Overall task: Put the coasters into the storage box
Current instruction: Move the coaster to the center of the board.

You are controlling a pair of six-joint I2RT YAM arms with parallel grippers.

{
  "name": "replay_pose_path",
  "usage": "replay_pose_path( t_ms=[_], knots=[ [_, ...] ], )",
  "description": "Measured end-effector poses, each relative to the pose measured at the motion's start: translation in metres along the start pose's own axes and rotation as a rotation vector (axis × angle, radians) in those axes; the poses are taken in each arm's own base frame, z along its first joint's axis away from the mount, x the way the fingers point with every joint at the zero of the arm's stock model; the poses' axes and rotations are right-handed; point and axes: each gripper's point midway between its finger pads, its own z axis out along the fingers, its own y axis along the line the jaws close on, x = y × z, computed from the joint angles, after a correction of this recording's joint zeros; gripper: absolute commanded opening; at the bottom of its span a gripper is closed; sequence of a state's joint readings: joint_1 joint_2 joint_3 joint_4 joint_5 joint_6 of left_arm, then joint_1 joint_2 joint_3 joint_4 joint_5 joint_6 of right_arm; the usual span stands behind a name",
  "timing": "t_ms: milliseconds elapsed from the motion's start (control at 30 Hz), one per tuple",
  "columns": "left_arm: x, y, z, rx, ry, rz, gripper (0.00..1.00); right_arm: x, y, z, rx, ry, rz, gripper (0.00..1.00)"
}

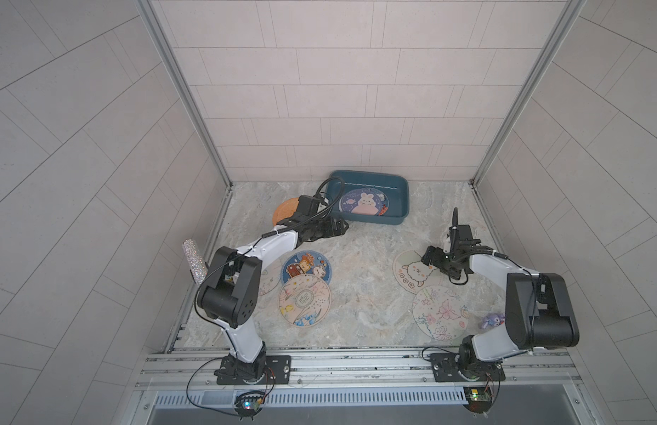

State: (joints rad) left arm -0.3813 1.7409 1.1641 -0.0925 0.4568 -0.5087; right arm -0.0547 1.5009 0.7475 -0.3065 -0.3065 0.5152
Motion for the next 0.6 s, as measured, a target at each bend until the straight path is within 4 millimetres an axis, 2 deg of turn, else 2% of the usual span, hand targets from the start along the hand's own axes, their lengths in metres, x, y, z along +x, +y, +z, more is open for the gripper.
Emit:
replay_pose_path(
  t_ms=[267, 600],
  knots=[
    [0.003, -0.001, 0.001, 0.009, 0.004, 0.002, 1.0, 0.0, 0.015, 0.005, -0.027, -0.01, -0.02, 0.91],
    [0.005, -0.004, 0.002, 0.012, 0.008, -0.004, 1.0, 0.008, 0.061, 0.016, -0.113, -0.004, -0.08, 0.91]
  ],
)
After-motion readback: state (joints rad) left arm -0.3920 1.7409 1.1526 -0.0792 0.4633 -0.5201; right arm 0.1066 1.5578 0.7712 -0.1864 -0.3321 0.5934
